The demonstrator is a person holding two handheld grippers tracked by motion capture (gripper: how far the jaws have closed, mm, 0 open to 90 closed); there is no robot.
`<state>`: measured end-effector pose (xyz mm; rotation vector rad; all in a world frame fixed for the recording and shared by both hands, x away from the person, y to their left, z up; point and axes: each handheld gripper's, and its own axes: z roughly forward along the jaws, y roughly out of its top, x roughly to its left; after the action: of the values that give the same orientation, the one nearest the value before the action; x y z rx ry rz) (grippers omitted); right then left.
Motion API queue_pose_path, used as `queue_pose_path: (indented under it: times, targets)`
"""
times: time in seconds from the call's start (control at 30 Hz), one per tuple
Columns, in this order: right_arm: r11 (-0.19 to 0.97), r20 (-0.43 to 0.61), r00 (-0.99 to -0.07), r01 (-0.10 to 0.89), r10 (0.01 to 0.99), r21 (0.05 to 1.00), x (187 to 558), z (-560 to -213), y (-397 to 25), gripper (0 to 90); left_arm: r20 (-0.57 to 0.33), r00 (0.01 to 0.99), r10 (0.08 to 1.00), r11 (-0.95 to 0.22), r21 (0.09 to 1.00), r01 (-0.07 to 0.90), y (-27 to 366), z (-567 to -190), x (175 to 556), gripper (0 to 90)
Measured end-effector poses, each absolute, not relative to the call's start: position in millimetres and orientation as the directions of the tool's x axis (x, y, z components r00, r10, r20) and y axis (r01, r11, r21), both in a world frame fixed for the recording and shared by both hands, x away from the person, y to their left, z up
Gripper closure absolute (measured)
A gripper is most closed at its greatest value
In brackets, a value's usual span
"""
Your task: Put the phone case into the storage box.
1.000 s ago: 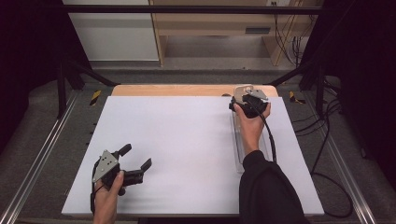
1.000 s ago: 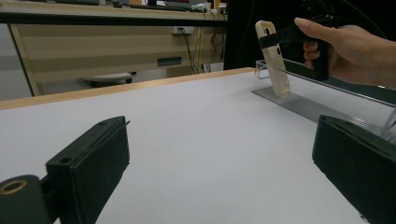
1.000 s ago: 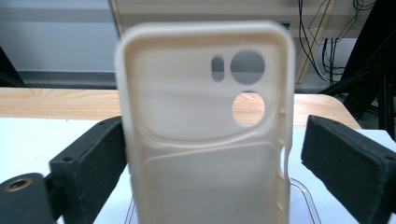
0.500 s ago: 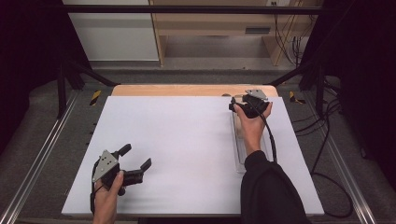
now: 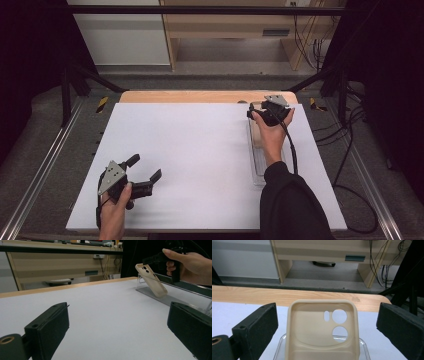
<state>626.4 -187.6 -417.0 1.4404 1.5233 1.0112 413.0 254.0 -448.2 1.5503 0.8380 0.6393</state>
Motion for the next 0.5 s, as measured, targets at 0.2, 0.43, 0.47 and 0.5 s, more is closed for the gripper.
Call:
queue_pose_path:
  times: [0.2, 0.43, 0.47, 0.5]
  targets:
    - [-0.001, 0.019, -0.045, 0.365, 0.999, 0.931, 624.4, -413.8, -187.5, 3.8, -0.061, 0.592, 0.804, -0.041, 0.987, 0.157, 252.8, -448.7, 413.1, 3.6]
    - [-0.006, 0.031, -0.063, 0.363, 0.998, 0.932, 619.8, -408.7, -187.2, 3.8, -0.059, 0.590, 0.805, -0.043, 0.987, 0.157, 253.9, -448.4, 413.1, 3.6]
    - [-0.008, 0.035, -0.066, 0.364, 0.997, 0.931, 619.0, -408.0, -186.8, 3.8, -0.053, 0.592, 0.804, -0.048, 0.987, 0.154, 254.0, -448.2, 413.0, 3.6]
    - [-0.013, 0.040, -0.069, 0.365, 0.997, 0.931, 618.2, -407.3, -186.4, 3.8, -0.051, 0.592, 0.804, -0.051, 0.987, 0.153, 254.2, -448.0, 412.7, 3.6]
